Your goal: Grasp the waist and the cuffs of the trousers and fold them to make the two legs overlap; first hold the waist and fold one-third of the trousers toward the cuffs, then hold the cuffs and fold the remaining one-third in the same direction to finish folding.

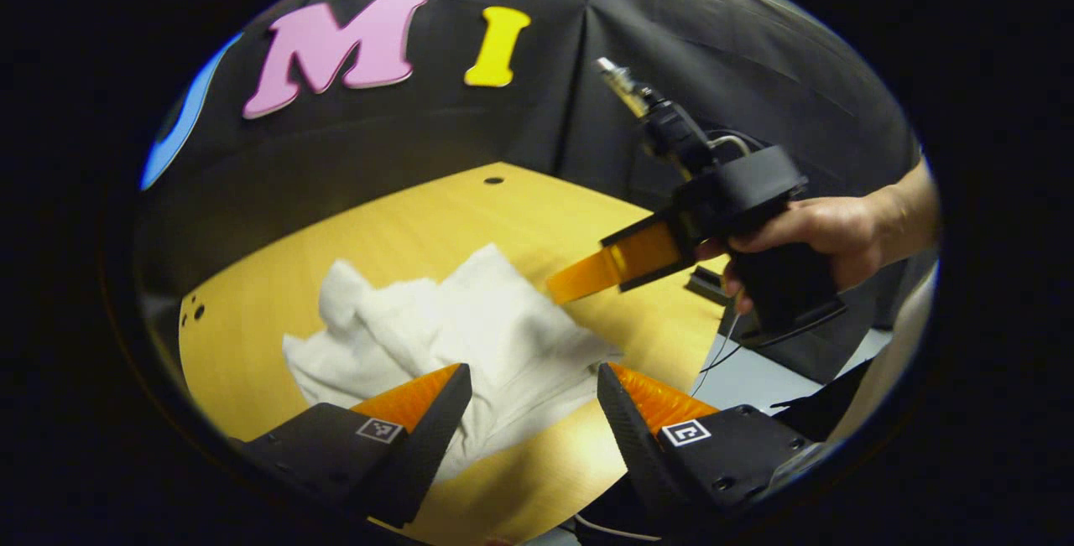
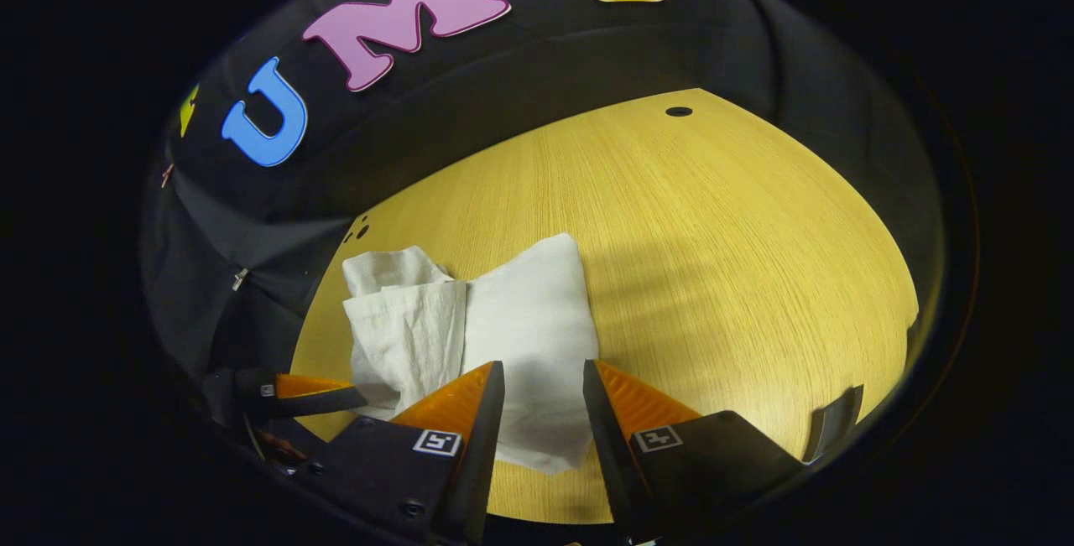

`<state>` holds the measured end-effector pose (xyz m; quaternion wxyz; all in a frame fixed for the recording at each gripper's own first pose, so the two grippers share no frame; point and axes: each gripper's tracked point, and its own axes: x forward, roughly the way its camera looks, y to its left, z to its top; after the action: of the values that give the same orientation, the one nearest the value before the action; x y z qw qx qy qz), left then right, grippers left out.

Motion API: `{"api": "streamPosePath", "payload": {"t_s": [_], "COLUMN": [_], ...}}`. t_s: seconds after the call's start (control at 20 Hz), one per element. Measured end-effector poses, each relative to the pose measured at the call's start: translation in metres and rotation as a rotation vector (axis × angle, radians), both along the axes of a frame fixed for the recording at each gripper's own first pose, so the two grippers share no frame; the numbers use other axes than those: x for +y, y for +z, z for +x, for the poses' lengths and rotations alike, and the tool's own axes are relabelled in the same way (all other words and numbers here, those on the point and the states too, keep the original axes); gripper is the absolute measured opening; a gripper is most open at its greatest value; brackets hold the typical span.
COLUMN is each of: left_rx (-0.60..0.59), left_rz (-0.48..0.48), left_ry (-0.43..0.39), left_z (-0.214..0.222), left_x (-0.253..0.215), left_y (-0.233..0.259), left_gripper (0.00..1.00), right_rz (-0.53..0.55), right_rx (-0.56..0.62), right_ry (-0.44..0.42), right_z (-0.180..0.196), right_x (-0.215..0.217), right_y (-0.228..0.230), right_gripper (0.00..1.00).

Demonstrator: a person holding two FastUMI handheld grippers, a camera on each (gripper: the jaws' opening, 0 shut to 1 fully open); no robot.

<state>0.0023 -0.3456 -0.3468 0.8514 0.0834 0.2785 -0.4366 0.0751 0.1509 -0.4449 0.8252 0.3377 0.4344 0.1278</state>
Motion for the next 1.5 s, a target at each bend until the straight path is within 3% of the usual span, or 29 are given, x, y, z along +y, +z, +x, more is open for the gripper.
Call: {"api": "streamPosePath", "payload": {"t_s": [0.1,0.2,0.5,0.55,0.65,0.7,0.75,0.85,1.15,1.5], "left_rx": [0.001,0.029,0.077,0.073,0.073,0.077,0.078,0.07,0.077,0.104], "left_rz": [-0.04,-0.09,-0.244,-0.254,-0.272,-0.284,-0.294,-0.299,-0.353,-0.343], "left_ry": [-0.019,0.022,0.283,0.332,0.417,0.453,0.484,0.539,0.654,0.811], "left_z": [-0.002,0.004,0.053,0.06,0.074,0.077,0.079,0.083,0.081,0.073], "left_x": [-0.004,0.001,0.066,0.082,0.115,0.131,0.146,0.175,0.228,0.249], "left_y": [0.013,0.024,0.06,0.065,0.067,0.068,0.068,0.067,0.071,0.066], "left_gripper": [0.96,0.95,0.96,0.96,0.96,0.96,0.96,0.96,0.96,0.96], "right_rz": [0.0,0.002,-0.04,-0.046,-0.067,-0.078,-0.087,-0.107,-0.163,-0.178], "right_rx": [-0.004,-0.027,-0.167,-0.192,-0.237,-0.258,-0.279,-0.318,-0.422,-0.518], "right_ry": [-0.017,-0.033,-0.04,-0.038,-0.043,-0.045,-0.047,-0.052,-0.013,0.114], "right_z": [-0.002,-0.001,-0.001,-0.001,-0.001,-0.001,-0.001,-0.004,-0.002,0.011], "right_x": [-0.004,-0.008,-0.011,-0.009,-0.008,-0.006,-0.004,0.0,0.02,0.048], "right_y": [0.004,0.012,0.058,0.068,0.087,0.097,0.107,0.128,0.174,0.188], "right_gripper": [0.59,0.6,0.61,0.72,0.83,0.74,0.86,0.98,0.98,0.99]}}
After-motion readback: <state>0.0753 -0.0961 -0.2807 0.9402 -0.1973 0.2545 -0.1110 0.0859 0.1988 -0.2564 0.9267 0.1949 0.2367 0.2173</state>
